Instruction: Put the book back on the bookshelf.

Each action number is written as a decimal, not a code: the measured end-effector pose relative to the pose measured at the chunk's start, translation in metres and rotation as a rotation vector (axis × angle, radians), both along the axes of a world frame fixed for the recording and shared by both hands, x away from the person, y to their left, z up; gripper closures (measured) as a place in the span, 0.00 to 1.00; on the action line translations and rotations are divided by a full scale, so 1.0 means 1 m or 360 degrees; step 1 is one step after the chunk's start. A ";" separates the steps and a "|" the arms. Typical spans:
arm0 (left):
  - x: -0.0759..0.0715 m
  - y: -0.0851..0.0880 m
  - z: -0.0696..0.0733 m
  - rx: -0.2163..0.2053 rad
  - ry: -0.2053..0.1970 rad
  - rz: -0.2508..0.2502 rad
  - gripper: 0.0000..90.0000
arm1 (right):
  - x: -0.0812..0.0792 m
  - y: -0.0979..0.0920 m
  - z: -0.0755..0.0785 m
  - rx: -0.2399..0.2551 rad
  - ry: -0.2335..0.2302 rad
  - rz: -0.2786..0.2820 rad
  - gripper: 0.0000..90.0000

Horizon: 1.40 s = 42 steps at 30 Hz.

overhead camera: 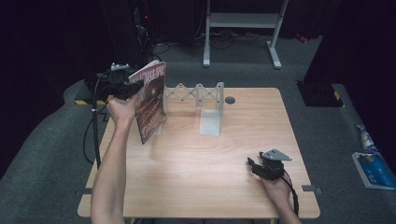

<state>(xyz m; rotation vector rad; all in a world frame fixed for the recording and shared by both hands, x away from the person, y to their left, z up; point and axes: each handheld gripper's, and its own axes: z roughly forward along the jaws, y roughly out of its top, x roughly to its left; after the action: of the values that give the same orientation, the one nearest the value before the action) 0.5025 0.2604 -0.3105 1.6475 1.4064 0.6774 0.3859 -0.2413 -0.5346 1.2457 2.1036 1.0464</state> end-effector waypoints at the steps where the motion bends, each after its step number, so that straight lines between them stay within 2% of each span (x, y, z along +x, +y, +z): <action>1: 0.000 0.001 -0.002 0.0000 -0.0003 0.0007 0.93 | 0.000 0.000 0.000 0.0000 0.0000 0.0000 0.45; 9: -0.003 0.004 -0.013 -0.0080 -0.0038 0.0017 0.93 | 0.000 0.000 0.000 -0.0003 0.0000 -0.0001 0.44; 12: -0.004 0.005 -0.013 -0.0071 -0.0033 0.0018 0.93 | 0.000 0.000 0.000 -0.0003 0.0000 -0.0001 0.44; 19: -0.005 0.005 -0.013 -0.0017 0.0051 -0.0007 0.92 | 0.000 0.000 0.000 -0.0003 0.0000 0.0000 0.44; 23: -0.005 0.003 -0.011 0.0054 0.0104 -0.0040 0.92 | 0.000 0.000 0.000 -0.0002 0.0000 0.0000 0.44; 30: -0.005 -0.005 -0.006 0.0135 0.0180 -0.0103 0.91 | 0.000 0.000 0.000 -0.0002 0.0000 0.0000 0.44; 42: -0.006 -0.005 0.000 0.0173 0.0315 -0.0125 0.91 | 0.000 0.000 0.000 -0.0002 0.0000 0.0000 0.44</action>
<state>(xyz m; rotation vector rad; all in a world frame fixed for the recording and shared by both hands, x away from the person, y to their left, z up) 0.4960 0.2553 -0.3100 1.8882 1.4559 0.5667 0.3860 -0.2413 -0.5345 1.2449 2.1040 1.0452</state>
